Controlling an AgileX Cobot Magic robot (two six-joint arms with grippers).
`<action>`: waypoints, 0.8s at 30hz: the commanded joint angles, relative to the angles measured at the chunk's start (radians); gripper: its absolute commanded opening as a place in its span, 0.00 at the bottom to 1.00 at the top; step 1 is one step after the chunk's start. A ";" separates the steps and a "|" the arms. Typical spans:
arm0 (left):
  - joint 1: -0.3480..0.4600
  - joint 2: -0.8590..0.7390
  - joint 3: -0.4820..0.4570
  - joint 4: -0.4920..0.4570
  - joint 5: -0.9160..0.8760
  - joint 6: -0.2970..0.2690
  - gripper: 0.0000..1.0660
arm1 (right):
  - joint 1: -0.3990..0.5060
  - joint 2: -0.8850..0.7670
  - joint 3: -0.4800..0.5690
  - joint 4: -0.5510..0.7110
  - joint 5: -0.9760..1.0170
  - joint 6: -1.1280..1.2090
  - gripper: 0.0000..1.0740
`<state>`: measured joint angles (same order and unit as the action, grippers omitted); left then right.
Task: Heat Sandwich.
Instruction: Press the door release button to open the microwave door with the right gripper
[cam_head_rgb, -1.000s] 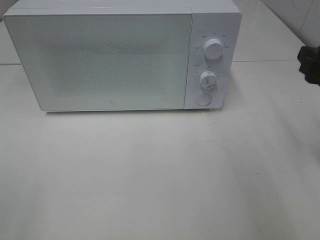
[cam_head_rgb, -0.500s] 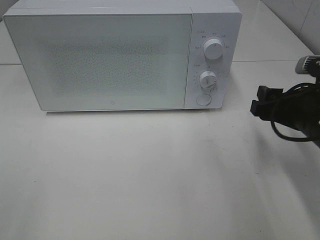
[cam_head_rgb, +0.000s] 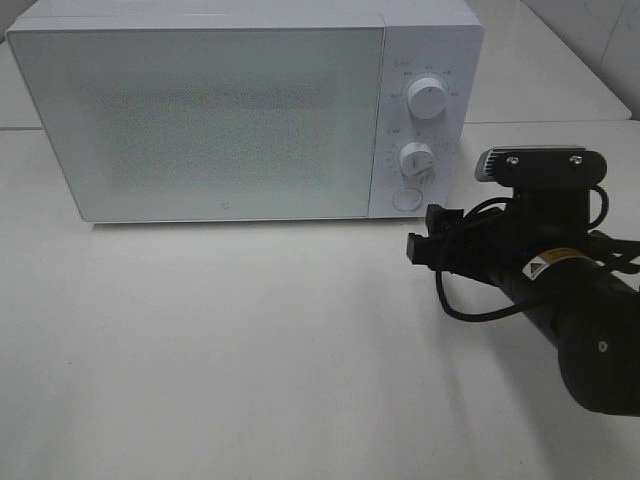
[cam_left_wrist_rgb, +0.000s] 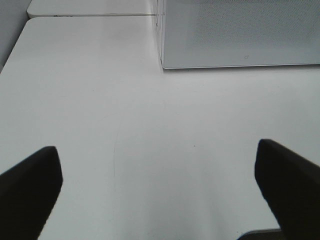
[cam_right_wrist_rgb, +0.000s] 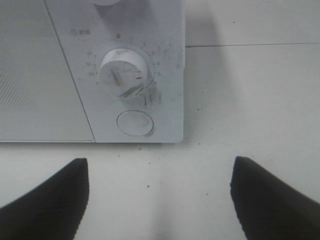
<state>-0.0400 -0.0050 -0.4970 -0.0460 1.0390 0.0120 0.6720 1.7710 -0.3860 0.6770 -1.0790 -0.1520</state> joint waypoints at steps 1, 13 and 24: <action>0.003 -0.023 0.004 -0.006 -0.012 0.002 0.98 | 0.043 0.025 -0.029 0.049 -0.002 -0.008 0.71; 0.003 -0.023 0.004 -0.006 -0.012 0.002 0.98 | 0.044 0.025 -0.028 0.069 0.021 0.582 0.71; 0.003 -0.023 0.004 -0.006 -0.012 0.002 0.98 | 0.044 0.025 -0.028 0.039 0.019 1.348 0.62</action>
<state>-0.0400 -0.0050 -0.4970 -0.0460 1.0390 0.0120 0.7120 1.8000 -0.4080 0.7270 -1.0630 1.1020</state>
